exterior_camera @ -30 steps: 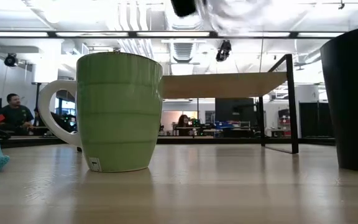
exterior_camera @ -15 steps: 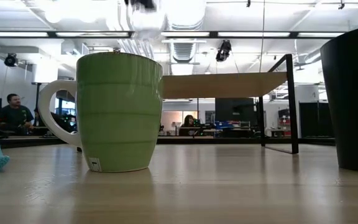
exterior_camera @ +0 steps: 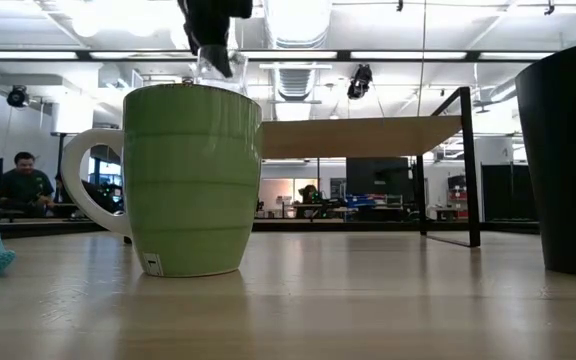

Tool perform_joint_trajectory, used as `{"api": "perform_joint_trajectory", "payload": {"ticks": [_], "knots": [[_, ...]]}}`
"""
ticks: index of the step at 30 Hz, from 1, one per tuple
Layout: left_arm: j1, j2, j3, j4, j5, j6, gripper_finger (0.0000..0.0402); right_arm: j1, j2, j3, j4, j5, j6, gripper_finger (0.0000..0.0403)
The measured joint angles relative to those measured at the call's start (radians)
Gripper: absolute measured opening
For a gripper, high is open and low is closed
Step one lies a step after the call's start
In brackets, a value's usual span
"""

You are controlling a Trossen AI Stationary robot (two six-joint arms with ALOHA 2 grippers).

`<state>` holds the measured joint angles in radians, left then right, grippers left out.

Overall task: Stack small to large cups/mugs on shelf
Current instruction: Put the transparent mug on the shelf

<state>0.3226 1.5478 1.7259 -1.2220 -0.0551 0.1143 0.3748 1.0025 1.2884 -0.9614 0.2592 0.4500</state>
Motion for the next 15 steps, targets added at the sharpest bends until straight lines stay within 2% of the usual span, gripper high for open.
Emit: {"api": "perform_joint_trajectory", "payload": {"ticks": [7,15], "knots": [[0.010,0.000,-0.064,0.054,0.047,-0.052,0.0000,0.000,0.010,0.000,0.000,0.004,0.003,0.0150],[0.012,0.000,-0.122,0.107,0.016,-0.107,0.0000,0.000,0.039,0.000,0.000,0.003,0.014,0.0150]]}}
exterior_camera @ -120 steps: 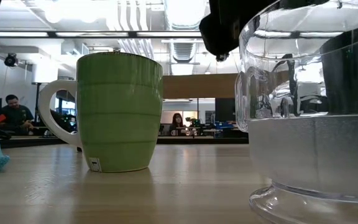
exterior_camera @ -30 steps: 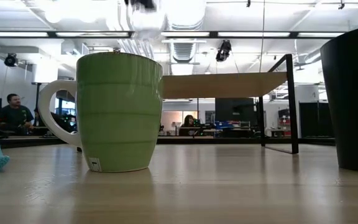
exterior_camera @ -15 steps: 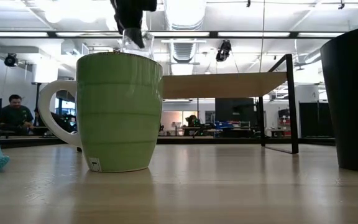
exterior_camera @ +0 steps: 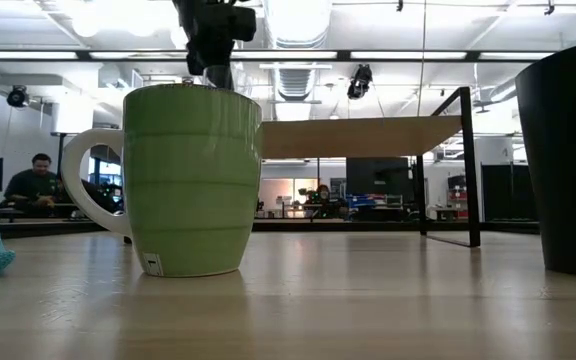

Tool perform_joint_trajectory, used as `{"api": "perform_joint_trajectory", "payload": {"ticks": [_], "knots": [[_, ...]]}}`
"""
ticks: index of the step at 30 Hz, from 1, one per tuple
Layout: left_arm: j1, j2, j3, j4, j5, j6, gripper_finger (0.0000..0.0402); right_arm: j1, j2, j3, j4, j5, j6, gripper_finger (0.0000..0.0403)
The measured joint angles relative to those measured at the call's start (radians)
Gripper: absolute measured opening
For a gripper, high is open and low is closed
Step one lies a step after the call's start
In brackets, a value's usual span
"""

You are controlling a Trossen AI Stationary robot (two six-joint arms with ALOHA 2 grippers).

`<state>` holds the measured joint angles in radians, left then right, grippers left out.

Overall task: Stack small to large cups/mugs on shelf
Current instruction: Put the transparent mug on the shelf

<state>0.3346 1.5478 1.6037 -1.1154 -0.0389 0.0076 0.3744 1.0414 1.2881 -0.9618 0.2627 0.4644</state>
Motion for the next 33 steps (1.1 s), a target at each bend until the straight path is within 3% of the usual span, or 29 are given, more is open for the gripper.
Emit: {"api": "perform_joint_trajectory", "payload": {"ticks": [12,24,33], "knots": [[0.000,0.002,-0.001,0.003,-0.046,0.005,0.0001,0.000,0.037,0.000,0.001,0.000,0.008,0.0151],[0.007,0.003,-0.001,-0.001,-0.071,0.000,0.0081,0.000,0.040,-0.001,0.001,0.000,0.008,0.0151],[0.006,-0.006,0.039,-0.001,-0.071,-0.001,0.0091,0.000,0.040,-0.001,0.001,0.000,0.008,0.0151]]}}
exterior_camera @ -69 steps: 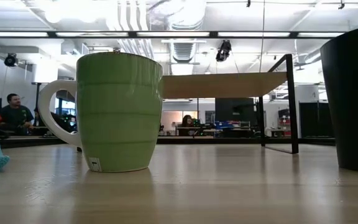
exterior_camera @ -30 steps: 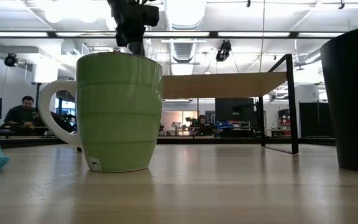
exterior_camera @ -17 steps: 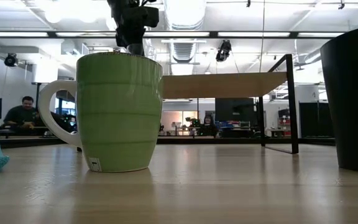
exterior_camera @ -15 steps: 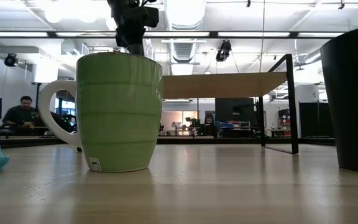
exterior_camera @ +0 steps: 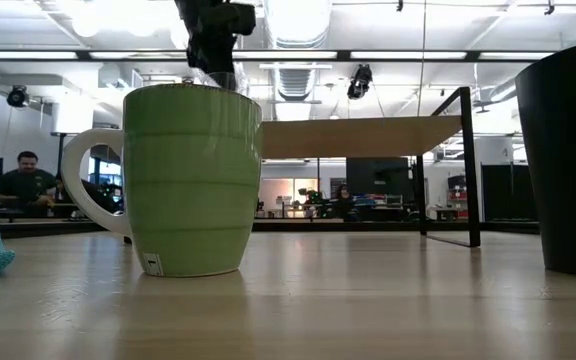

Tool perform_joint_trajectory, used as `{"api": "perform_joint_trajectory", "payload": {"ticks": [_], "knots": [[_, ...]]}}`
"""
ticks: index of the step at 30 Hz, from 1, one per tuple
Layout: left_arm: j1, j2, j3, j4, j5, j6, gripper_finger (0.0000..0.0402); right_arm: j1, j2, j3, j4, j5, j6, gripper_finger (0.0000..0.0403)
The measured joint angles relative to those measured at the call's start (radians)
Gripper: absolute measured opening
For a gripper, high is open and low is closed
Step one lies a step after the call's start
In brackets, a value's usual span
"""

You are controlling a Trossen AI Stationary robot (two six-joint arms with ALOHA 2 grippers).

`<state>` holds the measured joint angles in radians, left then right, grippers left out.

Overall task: Stack small to large cups/mugs on shelf
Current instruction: Put the transparent mug on the shelf, then put the green mug on the shelf

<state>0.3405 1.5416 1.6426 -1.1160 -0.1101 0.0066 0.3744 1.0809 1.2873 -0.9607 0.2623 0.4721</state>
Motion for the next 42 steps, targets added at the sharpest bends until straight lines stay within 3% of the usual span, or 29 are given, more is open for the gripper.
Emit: {"api": "perform_joint_trajectory", "payload": {"ticks": [7,14,17,26,33,42], "knots": [[-0.012,-0.055,0.068,-0.001,0.006,-0.007,0.0091,0.000,0.002,0.000,0.057,-0.002,0.000,0.0150],[-0.051,-0.148,0.123,0.001,0.069,-0.080,0.0091,0.005,0.020,0.000,0.198,-0.159,-0.085,0.0150],[-0.079,-0.189,0.124,0.001,0.079,-0.080,0.0091,0.012,0.051,0.000,0.244,-0.170,-0.146,0.0150],[-0.101,-0.265,0.122,0.079,0.082,-0.079,0.0091,0.014,0.262,0.000,0.320,-0.211,-0.316,0.0150],[-0.100,-0.274,0.122,0.089,0.081,-0.079,0.0091,0.014,0.383,0.001,0.506,-0.219,-0.387,0.0145],[-0.101,-0.269,0.120,0.088,0.079,-0.079,0.0091,0.014,0.542,0.122,0.500,-0.348,-0.542,0.0141]]}}
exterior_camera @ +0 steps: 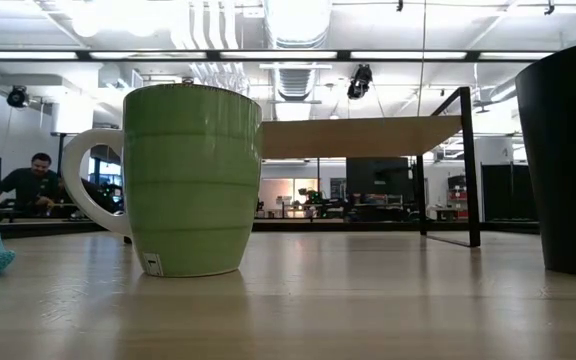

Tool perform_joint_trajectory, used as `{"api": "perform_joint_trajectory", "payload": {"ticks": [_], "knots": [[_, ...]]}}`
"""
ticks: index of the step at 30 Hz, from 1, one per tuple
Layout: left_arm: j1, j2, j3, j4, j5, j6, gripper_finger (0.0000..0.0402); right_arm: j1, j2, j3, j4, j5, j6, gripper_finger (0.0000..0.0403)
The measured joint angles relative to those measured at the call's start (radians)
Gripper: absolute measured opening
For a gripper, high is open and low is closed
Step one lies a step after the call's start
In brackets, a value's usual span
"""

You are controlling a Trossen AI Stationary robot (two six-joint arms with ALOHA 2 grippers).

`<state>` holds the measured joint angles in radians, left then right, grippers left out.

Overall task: Stack small to large cups/mugs on shelf
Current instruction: Put the green mug on the shelf

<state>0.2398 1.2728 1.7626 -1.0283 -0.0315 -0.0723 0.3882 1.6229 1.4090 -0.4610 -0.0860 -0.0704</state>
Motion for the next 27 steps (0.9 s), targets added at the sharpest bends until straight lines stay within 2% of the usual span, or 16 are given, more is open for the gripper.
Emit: {"api": "perform_joint_trajectory", "payload": {"ticks": [11,23,27], "knots": [[0.000,-0.010,0.033,0.012,0.006,0.029,0.0091,-0.001,0.236,0.161,-0.047,0.000,-0.125,0.0141],[0.000,-0.019,0.030,0.025,0.007,0.031,0.0091,-0.002,0.406,0.289,-0.068,0.000,-0.297,0.0141],[0.000,-0.019,0.030,0.025,0.008,0.029,0.0091,-0.003,0.473,0.347,-0.118,0.003,-0.308,0.0141]]}}
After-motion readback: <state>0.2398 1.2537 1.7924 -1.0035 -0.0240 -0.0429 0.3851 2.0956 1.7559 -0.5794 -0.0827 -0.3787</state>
